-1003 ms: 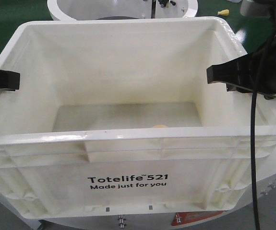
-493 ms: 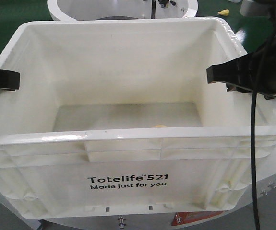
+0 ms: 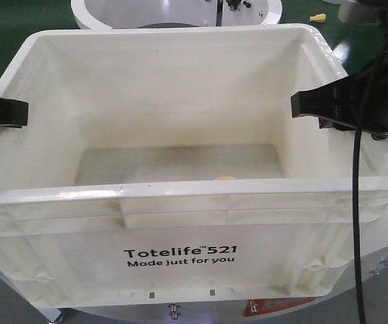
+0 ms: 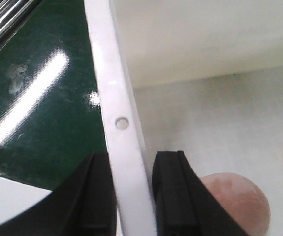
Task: Place moving items into box and shelve
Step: 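Hold the tote with both grippers while the base turns away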
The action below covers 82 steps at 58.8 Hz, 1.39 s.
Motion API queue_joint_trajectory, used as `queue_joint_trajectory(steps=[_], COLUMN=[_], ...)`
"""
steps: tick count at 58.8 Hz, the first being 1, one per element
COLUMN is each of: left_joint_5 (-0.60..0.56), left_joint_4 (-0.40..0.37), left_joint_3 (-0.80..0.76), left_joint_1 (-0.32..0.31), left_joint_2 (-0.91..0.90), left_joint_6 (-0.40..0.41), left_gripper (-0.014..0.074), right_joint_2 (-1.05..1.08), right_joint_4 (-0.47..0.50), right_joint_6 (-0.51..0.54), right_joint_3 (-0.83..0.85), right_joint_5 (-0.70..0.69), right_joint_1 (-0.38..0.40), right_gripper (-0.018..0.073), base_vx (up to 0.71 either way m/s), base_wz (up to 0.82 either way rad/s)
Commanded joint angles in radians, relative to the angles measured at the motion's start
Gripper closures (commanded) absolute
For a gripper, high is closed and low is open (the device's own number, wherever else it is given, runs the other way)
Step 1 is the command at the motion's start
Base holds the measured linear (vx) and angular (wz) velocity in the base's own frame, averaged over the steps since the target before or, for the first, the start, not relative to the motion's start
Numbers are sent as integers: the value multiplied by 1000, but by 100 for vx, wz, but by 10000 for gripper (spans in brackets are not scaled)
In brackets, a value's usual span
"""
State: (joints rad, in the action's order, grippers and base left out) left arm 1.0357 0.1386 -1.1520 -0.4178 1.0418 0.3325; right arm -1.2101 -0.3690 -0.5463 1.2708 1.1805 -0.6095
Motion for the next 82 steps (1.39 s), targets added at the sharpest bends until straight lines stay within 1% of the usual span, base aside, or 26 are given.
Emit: queue_joint_trajectory(steps=[1,32,82], left_joint_5=[-111,-111,-111], left_joint_4=[15,15,15], left_joint_3=[-41,-41,-41], left_joint_1=[-6,-6,-6], left_joint_2=[-32,-32,-32], left_joint_6=[-11,-11,-11], left_gripper=[456,456,456], right_joint_2=[38,38,38], right_joint_4=[-95,-95,-95], right_joint_6=[10,11,11], right_joint_3=[39,39,39], right_joint_5=[-89,-89,-91], right_joint_1=[1,1,1], right_gripper=[449,449,449], base_vx=[-2,-4,-10], base_wz=[7,17,39])
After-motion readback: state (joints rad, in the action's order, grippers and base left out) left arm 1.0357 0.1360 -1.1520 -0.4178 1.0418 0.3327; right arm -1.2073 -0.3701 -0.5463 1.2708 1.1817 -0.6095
